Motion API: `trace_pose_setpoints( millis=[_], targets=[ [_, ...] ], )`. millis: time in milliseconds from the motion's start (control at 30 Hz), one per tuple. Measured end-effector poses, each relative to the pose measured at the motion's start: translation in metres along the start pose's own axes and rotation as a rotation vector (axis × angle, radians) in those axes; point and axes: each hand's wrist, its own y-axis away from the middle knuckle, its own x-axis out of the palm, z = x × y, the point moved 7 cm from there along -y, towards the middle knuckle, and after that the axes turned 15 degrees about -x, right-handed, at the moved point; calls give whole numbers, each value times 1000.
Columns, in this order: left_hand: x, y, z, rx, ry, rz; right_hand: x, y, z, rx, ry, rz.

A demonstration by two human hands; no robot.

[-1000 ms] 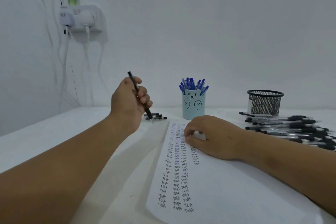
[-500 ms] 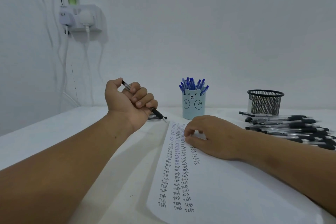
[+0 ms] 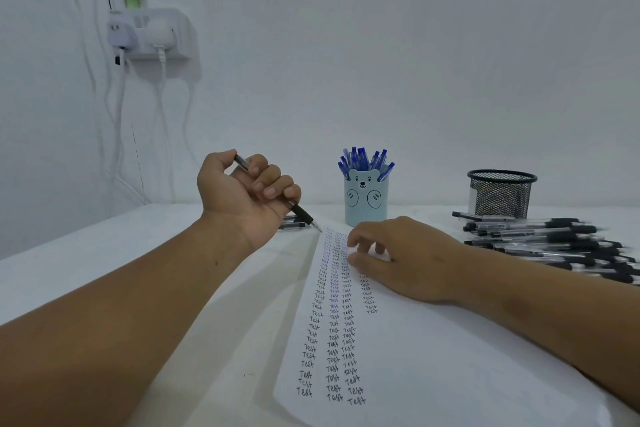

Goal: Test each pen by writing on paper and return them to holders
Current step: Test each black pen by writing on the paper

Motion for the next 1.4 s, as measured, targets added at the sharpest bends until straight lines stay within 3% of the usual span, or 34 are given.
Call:
trace_pose_setpoints(
  millis=[333,467,700,833,1000,1200,1400],
  targets=[
    [24,3,25,-173,-106,152,-36,-1,20,-126,252,-461],
    [31,5,35,-222,-251,188,-38,1,19,-162,344,-481],
    [18,2,41,-270,-726,101,-37,2,1,62,224,-310],
    [3,4,41,-206,-1335,11,-39,8,-12,189,-38,-346],
    [-7,17,56,-381,-1882,125,-28,11,-14,307,-591,-460],
    [-6,17,56,-395,-1945,149,-8,8,10,342,-1005,-312],
    [-9,14,56,-386,-1941,142,1,8,29,227,-1011,-222]
  ],
)
